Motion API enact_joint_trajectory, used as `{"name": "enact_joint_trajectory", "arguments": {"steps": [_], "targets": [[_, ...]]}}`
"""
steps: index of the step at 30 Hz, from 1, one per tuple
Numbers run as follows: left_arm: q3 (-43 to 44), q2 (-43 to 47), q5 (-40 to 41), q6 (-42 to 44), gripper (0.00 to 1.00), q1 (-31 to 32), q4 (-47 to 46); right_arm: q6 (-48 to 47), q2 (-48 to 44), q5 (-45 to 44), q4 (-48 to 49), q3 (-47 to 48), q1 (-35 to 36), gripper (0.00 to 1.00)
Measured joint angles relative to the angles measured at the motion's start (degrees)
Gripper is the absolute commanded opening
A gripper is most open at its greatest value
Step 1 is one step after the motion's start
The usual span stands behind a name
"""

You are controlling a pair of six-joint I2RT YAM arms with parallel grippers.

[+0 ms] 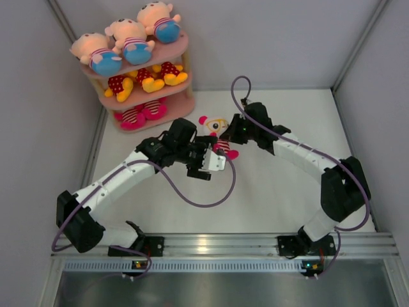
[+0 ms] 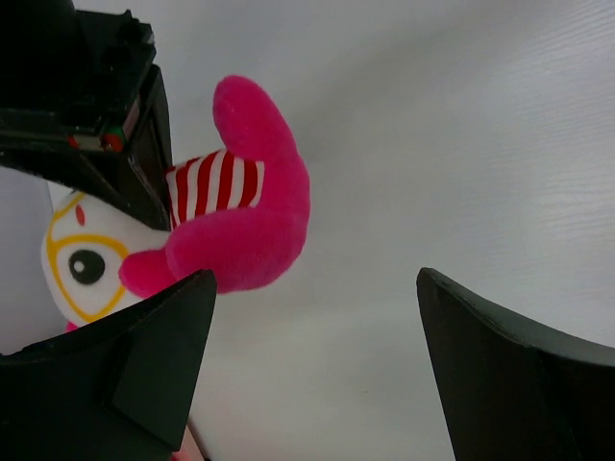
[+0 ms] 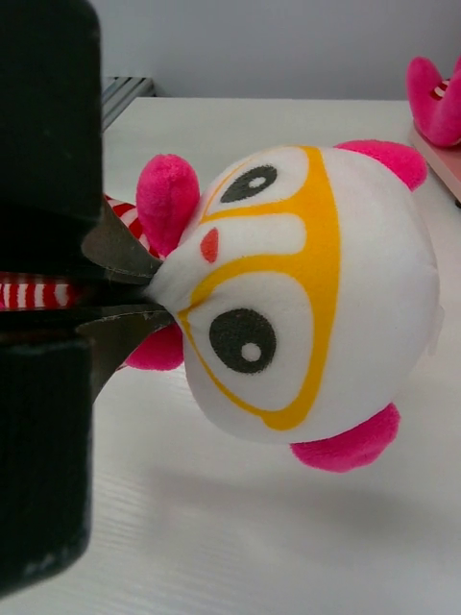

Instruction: Place and organize the stuffed toys onto the shelf

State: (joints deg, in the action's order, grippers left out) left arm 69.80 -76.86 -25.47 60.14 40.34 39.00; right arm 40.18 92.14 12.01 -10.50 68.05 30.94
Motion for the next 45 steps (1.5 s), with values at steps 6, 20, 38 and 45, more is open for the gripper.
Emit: {"name": "enact_joint_trajectory", "arguments": {"steps": [6,20,38,45], "targets": [[0.04,-0.26,-0.17,-3.63,0.91,1.81,-2.97,1.68,0.0,-2.05,-0.9,2.51,3.19,0.0],[0.87,-4.44,6.54,-7.37,0.73,3.13,-9.66,3.5,-0.17,-3.93,-1.22,3.15,4.66,0.0],[-6.67,-3.61,18.29,16.26,0.74,5.25,-16.94,10.4,-2.12,-2.82,1.62,5.16,5.14,0.0],[-9.79,-2.38,23.47,23.43,0.07,5.49,-24.28,13.05,-2.71,-2.38,3.69,5.11,5.16,0.0]]}}
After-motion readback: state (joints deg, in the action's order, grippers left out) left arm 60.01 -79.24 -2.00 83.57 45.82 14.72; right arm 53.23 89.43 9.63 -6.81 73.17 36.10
